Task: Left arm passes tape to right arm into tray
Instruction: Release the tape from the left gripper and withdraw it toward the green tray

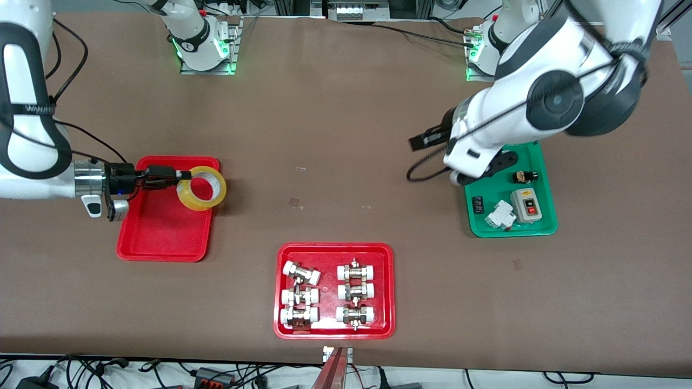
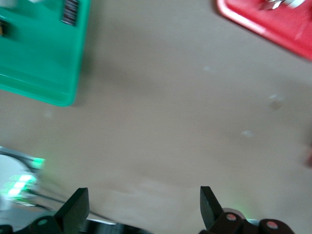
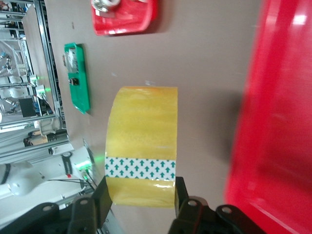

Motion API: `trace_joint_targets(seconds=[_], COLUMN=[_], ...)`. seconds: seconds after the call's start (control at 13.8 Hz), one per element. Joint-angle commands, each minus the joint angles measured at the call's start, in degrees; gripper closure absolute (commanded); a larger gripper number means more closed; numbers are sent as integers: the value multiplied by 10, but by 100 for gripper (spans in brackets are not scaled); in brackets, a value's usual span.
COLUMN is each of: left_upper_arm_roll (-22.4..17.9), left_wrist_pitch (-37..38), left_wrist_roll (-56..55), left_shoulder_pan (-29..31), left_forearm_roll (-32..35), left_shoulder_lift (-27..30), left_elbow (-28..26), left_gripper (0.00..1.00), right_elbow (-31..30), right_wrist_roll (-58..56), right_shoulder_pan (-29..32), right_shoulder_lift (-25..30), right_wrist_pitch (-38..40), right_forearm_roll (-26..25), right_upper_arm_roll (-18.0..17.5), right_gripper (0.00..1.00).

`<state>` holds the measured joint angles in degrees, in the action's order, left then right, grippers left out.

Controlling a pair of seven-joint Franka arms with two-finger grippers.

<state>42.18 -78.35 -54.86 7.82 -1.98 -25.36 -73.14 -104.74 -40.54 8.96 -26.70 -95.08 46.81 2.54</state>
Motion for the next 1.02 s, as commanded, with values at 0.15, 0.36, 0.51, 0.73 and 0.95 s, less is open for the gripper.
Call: trace_joint_targets(seconds=[0.15, 0.36, 0.51, 0.73, 0.95], left_upper_arm_roll=[5, 4, -2, -29, -178], left_wrist_pitch=[78, 76, 77, 66, 31], left_wrist_roll=[170, 171, 179, 255, 376], left_shoulder_pan=[49, 50, 58, 56, -29], left_forearm_roll=[58, 60, 61, 69, 68], left_shoulder_lift=[72, 111, 129, 153, 186], left_elbow=[-31, -80, -90, -110, -137], left_gripper=[0, 0, 0, 0, 0], right_elbow=[22, 40, 52, 72, 86], right_wrist_roll=[-87, -145, -156, -158, -164], right_shoulder_pan=[54, 76, 82, 80, 61], right_shoulder_lift=[-47, -83, -99, -99, -91], right_wrist_pitch=[13, 13, 11, 6, -31], right_forearm_roll=[-39, -56, -70, -111, -180], right_upper_arm_roll=[-9, -9, -9, -9, -12], right_gripper=[100, 100, 98, 4, 0])
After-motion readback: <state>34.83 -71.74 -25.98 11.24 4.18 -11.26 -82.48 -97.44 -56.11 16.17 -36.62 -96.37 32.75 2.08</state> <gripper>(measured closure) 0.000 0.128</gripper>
